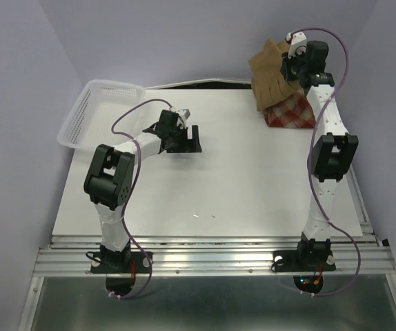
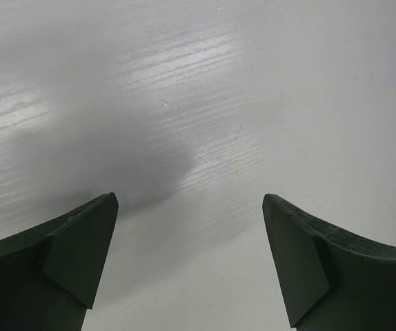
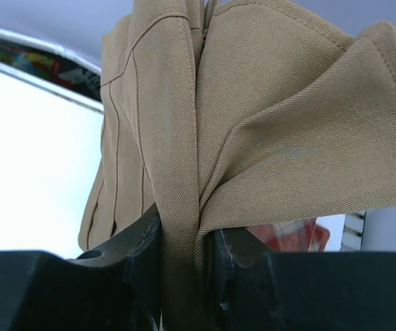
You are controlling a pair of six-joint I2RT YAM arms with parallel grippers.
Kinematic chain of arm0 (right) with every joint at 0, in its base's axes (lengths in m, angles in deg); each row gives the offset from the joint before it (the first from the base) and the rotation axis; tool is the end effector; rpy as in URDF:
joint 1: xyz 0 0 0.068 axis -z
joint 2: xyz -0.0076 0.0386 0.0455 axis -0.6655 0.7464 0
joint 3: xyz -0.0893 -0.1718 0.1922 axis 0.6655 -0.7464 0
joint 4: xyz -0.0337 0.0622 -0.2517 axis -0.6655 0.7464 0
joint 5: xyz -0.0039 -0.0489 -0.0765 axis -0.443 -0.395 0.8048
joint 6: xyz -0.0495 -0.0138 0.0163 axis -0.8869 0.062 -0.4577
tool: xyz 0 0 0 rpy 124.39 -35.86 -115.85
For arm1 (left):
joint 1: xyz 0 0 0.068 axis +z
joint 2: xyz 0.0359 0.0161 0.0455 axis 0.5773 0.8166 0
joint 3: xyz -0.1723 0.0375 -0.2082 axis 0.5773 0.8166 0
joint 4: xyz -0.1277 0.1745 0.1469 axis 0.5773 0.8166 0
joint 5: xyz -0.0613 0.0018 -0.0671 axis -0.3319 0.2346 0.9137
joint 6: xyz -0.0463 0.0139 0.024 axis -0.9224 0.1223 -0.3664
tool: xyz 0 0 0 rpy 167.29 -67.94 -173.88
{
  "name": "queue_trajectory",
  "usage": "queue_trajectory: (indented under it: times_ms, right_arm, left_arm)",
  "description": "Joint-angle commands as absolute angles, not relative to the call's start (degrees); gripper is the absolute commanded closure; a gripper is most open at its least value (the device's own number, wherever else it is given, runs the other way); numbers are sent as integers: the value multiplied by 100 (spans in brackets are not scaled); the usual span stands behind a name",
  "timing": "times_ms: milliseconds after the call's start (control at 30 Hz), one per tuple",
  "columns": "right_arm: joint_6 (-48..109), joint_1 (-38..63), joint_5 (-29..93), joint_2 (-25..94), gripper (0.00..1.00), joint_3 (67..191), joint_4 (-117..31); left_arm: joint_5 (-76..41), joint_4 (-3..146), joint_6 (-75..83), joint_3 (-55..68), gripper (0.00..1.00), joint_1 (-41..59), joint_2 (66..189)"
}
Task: Fold and stack the skirts
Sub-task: Neatly place the folded skirt to the corner
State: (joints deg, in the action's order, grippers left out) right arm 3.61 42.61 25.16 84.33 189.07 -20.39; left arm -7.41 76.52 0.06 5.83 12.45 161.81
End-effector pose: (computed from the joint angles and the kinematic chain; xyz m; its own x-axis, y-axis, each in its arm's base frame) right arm 0.5356 0.0005 0.3580 -0.2220 -0.3283 -0.9181 -0.3155 0.9151 -0.2510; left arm 0.3858 -0.1744 0.1928 -0.7334 0.0257 -0.6793 0.4026 0.8216 -0.4036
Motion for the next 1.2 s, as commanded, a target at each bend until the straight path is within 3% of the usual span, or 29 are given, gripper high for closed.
queue_trajectory:
  times_ms: [0,567,833,867,933,1000,1033,1167]
  right_arm:
    - [483,4567,2222,8055,99,18459,-2718]
    - [421,5174,2899,8477,99,17289,-3315]
    - [430,5227,3206,9161,87,17507,-3508]
    - [422,5227,3285,9232,76,17552,-3509]
    - [404,5227,3329,9312,69,17596,-3509]
    - [378,5227,3373,9373,48,17587,-3544]
    - [351,5227,3399,9382,46,17578,-3553]
    - [325,5280,3593,9321,21,17570,-3562]
  left_arm:
    - [-603,7714,69,351,2,1232,16095]
    - [-594,7846,122,166,1,1241,16174]
    - [-542,7864,262,280,1,1249,16007]
    - [-524,7855,280,315,2,1249,15972]
    - [-498,7794,368,394,2,1249,15805]
    - [-489,7715,421,570,2,1249,15656]
    - [-498,7662,456,648,2,1249,15525]
    - [-497,7609,666,719,2,1249,15199]
